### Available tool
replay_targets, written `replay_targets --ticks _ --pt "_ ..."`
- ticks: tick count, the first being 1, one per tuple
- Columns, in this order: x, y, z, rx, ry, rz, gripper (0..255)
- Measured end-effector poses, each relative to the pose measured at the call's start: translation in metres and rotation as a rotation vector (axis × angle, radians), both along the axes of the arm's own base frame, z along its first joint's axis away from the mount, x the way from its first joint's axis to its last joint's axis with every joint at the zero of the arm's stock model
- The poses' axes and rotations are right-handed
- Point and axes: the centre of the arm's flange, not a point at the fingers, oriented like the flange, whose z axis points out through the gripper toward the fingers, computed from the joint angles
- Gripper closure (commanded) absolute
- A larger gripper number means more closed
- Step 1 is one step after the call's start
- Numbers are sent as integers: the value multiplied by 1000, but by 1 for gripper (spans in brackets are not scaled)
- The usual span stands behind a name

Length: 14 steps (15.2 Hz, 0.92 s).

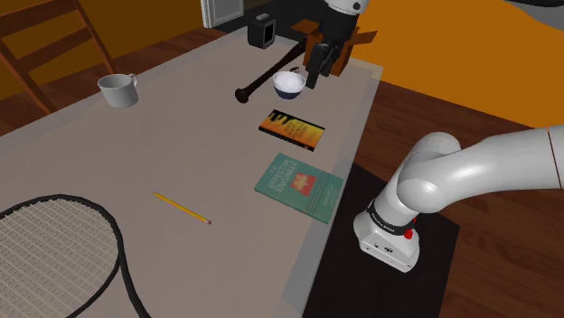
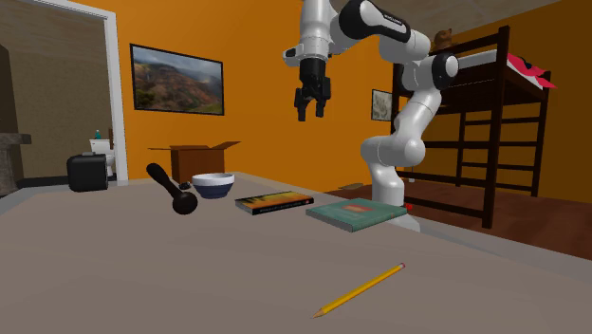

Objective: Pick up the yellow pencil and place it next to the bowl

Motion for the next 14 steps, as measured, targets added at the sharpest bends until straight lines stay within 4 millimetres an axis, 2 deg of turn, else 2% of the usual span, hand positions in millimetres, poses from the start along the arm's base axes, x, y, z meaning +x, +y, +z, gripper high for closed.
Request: replay_targets --ticks 1,3,14 --pt "0 0 0 0 0 0 0" --pt "7 13 -5 -4 5 4 0" --pt "76 137 -57 -37 51 35 0"
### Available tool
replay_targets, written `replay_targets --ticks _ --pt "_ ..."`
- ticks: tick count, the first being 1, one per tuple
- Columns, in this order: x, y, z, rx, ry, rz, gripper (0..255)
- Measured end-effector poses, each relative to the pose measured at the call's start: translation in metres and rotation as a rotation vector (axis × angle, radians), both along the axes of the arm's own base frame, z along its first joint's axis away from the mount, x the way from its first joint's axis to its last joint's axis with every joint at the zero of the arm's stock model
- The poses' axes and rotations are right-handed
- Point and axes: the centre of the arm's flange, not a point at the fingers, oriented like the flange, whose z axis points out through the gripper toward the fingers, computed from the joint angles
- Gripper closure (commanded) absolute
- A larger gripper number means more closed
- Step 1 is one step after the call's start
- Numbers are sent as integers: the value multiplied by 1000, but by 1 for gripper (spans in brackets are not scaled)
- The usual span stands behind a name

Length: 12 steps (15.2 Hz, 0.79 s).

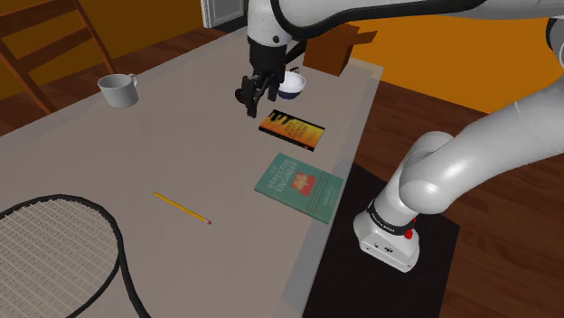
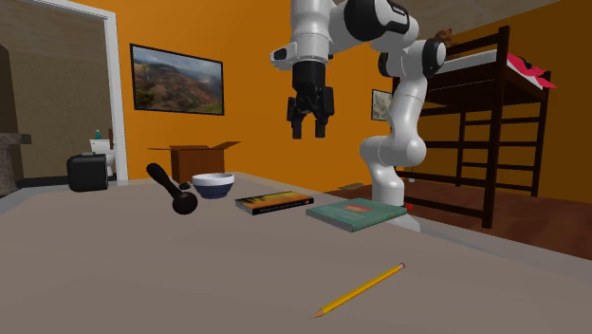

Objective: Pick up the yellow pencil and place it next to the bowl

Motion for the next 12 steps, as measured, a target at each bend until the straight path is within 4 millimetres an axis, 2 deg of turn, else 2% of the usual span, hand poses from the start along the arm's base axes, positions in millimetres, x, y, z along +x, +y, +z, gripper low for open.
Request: replay_targets --ticks 2,6,12 --pt "16 21 -9 -6 8 6 0" --pt "32 66 -33 -18 25 18 0" --pt "67 137 -68 -36 51 35 0"
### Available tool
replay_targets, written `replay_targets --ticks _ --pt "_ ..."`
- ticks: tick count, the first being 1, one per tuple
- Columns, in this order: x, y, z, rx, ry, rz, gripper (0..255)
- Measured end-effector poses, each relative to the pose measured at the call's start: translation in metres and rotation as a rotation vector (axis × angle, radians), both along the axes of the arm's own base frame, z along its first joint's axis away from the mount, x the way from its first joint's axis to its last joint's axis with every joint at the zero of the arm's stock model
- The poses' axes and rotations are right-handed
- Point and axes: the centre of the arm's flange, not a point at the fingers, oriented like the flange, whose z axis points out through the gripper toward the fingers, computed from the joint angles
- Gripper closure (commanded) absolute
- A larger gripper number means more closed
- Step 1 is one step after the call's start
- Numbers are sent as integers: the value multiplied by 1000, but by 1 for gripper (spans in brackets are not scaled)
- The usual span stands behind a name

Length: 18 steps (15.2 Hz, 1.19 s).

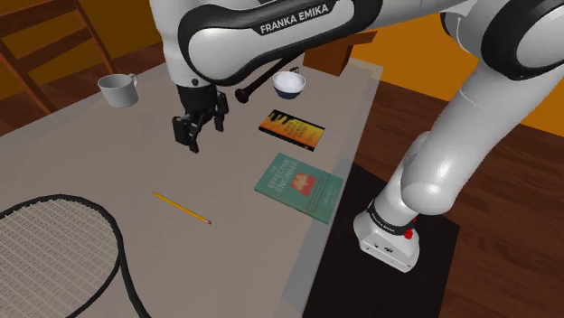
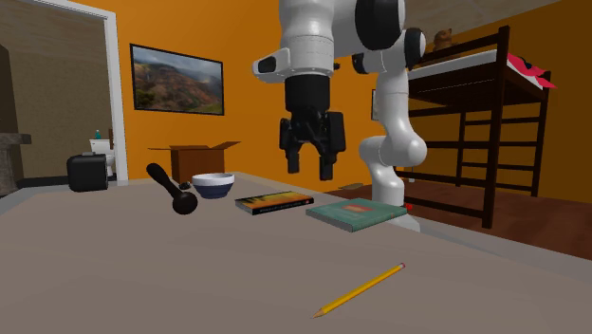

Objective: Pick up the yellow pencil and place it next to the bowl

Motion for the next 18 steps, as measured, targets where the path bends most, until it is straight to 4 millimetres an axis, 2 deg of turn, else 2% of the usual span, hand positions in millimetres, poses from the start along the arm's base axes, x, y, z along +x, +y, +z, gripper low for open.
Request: replay_targets --ticks 13,15,18 --pt "62 143 -80 -37 56 37 0" --pt "67 153 -89 -41 60 39 0" --pt "68 157 -103 -42 61 39 0"
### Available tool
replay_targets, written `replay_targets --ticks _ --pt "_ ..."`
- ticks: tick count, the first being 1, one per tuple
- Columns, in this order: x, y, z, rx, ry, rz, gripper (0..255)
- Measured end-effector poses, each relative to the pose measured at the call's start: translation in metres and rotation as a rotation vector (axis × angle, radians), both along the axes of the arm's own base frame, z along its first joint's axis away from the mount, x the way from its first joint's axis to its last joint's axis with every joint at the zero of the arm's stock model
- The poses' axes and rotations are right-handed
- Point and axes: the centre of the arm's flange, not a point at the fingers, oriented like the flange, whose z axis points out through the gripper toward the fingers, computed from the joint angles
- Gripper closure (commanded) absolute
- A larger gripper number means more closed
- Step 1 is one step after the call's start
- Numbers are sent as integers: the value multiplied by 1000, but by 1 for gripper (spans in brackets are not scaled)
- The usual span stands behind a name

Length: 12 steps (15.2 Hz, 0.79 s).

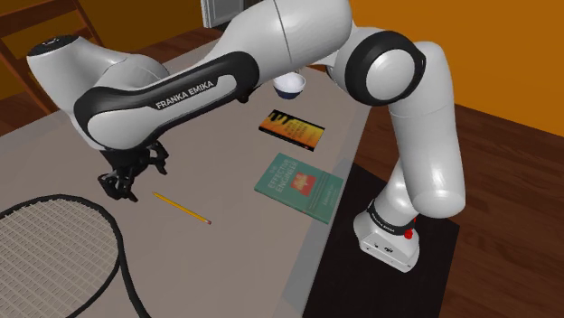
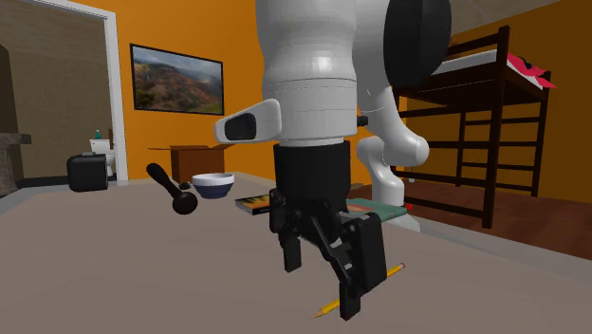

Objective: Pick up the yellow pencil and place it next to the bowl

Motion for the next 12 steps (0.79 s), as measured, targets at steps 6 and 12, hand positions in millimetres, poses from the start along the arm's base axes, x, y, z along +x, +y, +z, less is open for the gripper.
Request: replay_targets --ticks 6,12 --pt "-3 -1 -24 0 0 0 0" --pt "-3 -1 -25 0 0 0 255"
